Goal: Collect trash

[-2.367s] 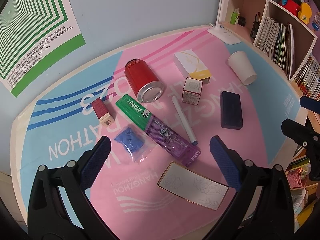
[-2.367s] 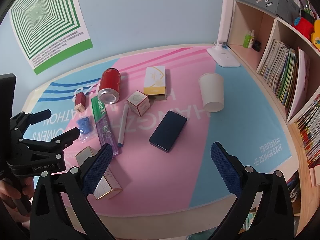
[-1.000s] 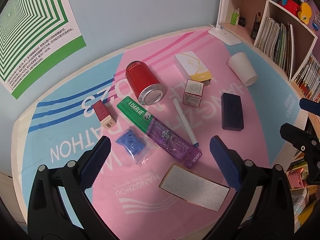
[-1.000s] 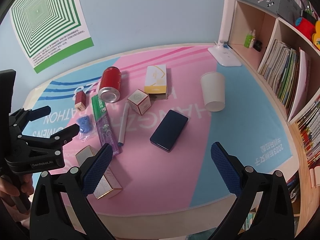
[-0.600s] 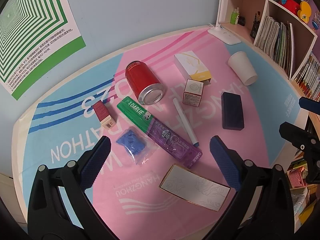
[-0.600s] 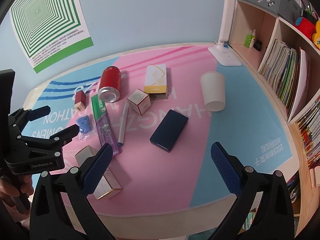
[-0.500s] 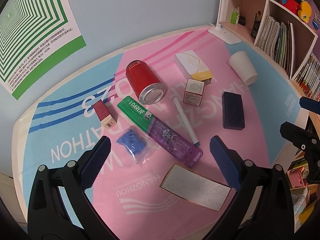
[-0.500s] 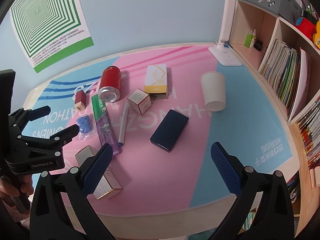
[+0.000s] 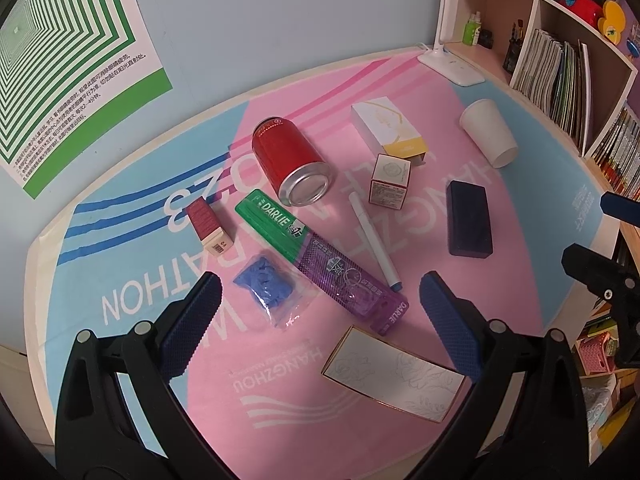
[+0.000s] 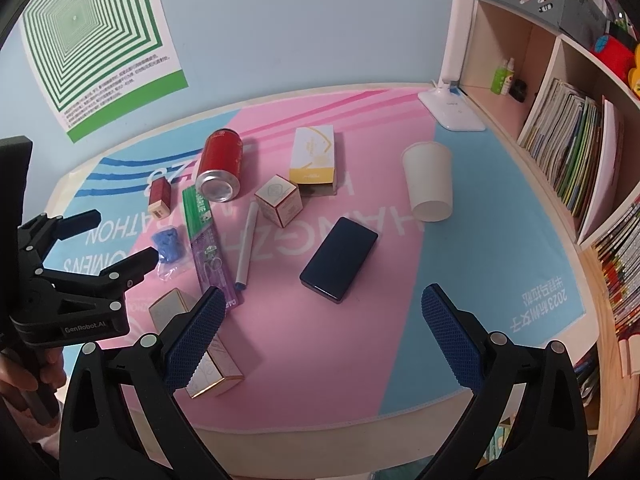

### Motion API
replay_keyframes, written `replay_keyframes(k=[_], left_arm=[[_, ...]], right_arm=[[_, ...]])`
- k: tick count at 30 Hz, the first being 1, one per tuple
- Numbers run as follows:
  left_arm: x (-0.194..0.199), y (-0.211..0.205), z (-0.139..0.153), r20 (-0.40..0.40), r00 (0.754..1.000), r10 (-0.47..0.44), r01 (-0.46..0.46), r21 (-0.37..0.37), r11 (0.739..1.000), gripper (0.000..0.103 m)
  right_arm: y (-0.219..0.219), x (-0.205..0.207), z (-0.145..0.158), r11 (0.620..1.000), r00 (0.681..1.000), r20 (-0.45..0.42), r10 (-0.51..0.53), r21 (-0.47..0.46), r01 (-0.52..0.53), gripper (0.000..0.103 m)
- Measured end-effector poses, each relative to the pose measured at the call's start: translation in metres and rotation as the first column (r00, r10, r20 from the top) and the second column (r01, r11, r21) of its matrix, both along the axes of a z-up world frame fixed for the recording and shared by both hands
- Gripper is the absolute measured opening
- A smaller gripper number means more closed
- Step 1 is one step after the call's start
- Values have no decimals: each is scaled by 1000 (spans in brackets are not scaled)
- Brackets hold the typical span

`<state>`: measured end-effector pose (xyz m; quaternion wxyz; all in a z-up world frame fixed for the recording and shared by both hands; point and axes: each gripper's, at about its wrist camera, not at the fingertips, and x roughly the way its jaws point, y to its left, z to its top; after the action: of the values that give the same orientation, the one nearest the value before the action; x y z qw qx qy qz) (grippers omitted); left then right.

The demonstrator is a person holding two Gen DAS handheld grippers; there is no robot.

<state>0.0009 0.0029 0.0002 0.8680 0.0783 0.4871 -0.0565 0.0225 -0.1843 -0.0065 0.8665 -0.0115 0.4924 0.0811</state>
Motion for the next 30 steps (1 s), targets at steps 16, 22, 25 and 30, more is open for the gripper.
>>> replay_keyframes(k=[16, 22, 25, 30], left_arm=[[2, 0, -4, -16, 1000, 3, -3, 4, 1000, 97], [6, 2, -9, -32, 999, 12, -12, 15, 1000, 97], [9, 5, -11, -42, 999, 16, -16, 3, 1000, 97], [18, 10, -20, -77, 997, 28, -30, -19, 999, 97]], right_arm=[[1, 3, -4, 1000, 1000, -15, 2, -1, -2, 97], [1, 5, -6, 1000, 1000, -20, -2, -1, 2, 97], [0, 8, -9, 1000, 1000, -29, -9, 6, 9, 96], [-2, 13, -17, 1000, 999, -48, -10, 7, 11, 96]])
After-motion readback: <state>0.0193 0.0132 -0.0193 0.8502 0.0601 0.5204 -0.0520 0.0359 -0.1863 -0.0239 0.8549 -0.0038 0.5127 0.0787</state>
